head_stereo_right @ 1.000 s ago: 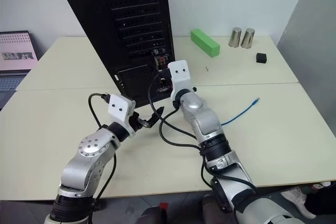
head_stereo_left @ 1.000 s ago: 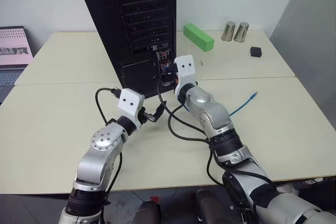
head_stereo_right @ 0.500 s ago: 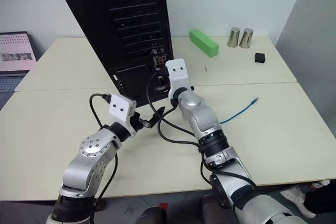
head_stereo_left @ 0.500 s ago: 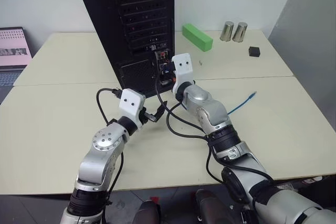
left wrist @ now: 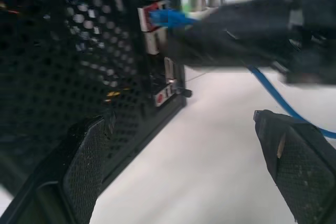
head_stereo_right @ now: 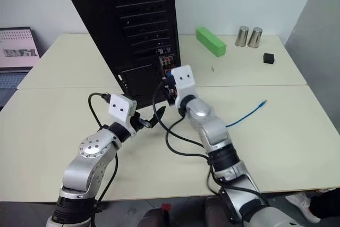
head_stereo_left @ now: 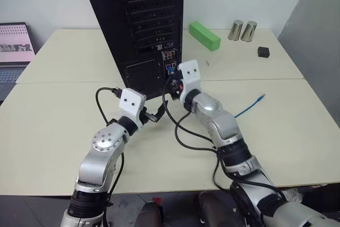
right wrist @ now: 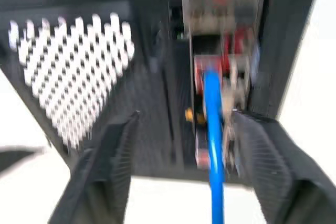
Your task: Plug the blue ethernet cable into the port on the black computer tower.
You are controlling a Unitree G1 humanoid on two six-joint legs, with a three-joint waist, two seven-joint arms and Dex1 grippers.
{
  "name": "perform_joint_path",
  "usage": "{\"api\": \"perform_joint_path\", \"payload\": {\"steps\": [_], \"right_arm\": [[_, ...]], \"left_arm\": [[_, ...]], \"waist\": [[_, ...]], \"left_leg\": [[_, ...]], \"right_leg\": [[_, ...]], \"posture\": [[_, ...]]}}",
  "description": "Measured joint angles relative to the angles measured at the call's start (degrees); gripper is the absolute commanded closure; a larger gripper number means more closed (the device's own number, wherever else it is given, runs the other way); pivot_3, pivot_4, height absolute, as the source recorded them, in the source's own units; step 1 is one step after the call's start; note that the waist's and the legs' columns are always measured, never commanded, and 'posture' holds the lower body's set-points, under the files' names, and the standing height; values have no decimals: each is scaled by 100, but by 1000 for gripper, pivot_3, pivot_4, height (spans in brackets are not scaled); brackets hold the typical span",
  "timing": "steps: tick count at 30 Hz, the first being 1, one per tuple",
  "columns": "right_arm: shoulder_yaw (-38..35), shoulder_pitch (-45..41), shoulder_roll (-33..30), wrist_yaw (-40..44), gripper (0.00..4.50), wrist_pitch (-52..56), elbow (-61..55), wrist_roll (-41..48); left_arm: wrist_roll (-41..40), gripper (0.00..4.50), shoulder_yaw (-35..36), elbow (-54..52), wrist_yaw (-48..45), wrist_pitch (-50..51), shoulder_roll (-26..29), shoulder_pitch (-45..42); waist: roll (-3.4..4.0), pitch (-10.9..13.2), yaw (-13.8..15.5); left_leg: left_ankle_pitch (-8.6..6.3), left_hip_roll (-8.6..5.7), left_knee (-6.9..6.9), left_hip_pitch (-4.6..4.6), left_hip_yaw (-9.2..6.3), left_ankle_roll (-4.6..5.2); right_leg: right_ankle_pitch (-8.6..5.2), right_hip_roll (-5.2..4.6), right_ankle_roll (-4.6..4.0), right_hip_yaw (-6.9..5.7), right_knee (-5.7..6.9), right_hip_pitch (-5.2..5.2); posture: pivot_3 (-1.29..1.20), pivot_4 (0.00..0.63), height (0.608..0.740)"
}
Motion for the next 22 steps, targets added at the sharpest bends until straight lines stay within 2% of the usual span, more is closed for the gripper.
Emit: {"api": "perform_joint_path", "payload": {"steps": [3, 10, 13, 17, 22], "right_arm": [[-5, 263, -355, 238, 7, 266, -735, 16], [-187, 730, -1542, 1570, 7, 589, -2233, 714], [-337, 779, -1909, 2050, 7, 546, -2297, 936], [-758, 843, -2802, 3054, 7, 476, -2354, 1425], [-1005, 843, -3092, 3511, 7, 451, -2358, 1782]], "left_arm": [[-1, 0, 30, 6, -61, 151, 130, -21], [-14, 0, 82, 108, -419, 364, 622, -264], [-124, 0, 111, 189, -605, 451, 687, -347], [-334, 0, 385, 210, -989, 532, 1077, -375], [-542, 0, 554, 211, -1269, 601, 1192, -378]], "waist": [[0, 0, 4], [0, 0, -9], [0, 1, -13], [-1, 1, -4], [-1, 1, -10]], "left_leg": [[0, 0, 1, 2, 1, 0], [1, 1, 2, 6, 3, 1], [1, 2, 5, 5, 3, 1], [1, 0, 3, 4, 4, 2], [1, 2, 4, 5, 4, 2]], "right_leg": [[1, 5, 2, 0, 0, -1], [-1, 11, 3, 0, 0, 3], [-1, 12, 3, 0, 0, 3], [-1, 11, 4, 0, -3, 3], [-1, 12, 4, 0, -1, 4]], "posture": [[0, 150, 740], [0, 150, 740], [0, 150, 740], [0, 150, 740], [0, 150, 740]]}}
